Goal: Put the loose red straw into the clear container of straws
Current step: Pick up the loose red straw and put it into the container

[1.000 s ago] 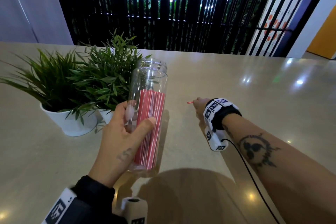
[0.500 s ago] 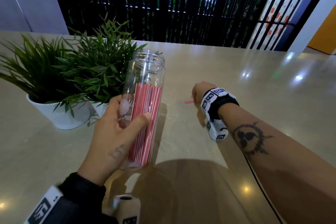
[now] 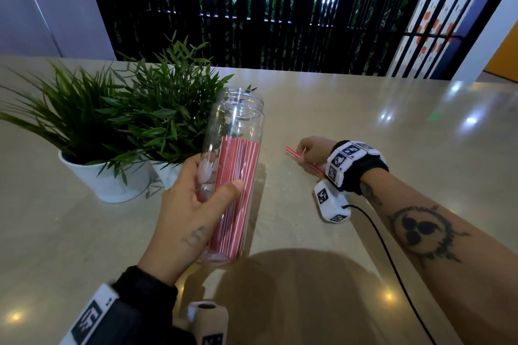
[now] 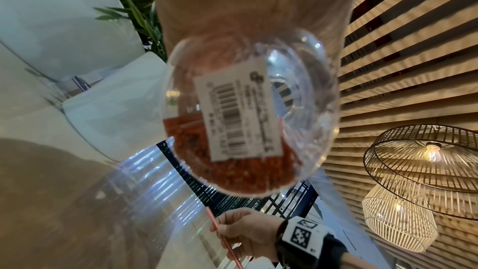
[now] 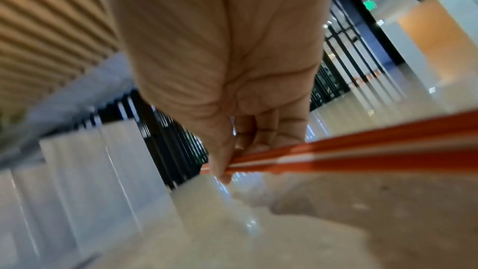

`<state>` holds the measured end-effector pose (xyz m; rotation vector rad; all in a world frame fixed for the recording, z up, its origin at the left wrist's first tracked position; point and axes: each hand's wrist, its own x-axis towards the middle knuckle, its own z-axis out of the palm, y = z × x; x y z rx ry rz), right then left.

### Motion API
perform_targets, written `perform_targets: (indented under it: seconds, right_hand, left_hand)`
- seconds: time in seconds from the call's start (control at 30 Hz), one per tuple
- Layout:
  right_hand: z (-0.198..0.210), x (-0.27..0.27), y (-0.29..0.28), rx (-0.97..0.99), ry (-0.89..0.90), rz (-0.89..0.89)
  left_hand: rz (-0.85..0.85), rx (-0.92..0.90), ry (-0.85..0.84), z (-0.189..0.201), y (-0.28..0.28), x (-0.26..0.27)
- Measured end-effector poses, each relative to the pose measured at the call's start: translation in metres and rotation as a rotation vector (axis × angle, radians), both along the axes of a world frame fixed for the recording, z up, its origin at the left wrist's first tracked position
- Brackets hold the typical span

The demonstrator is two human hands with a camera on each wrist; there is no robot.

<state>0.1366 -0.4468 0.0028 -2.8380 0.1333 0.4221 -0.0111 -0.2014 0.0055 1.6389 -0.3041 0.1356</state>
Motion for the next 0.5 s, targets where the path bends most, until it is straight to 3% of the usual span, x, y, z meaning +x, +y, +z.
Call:
perform_targets:
  seconds: [0.17, 0.5]
  right_hand:
    - [0.022, -0.03, 0.012, 0.532, 0.025, 0.034]
    - [0.075, -0.062, 0.014, 1.04, -0.294, 0.043]
  left_hand:
    - [-0.003, 0.003, 0.003, 0.002, -0.001, 0.0]
    - [-0.068, -0.065, 0.011, 0.009, 0.001, -0.001]
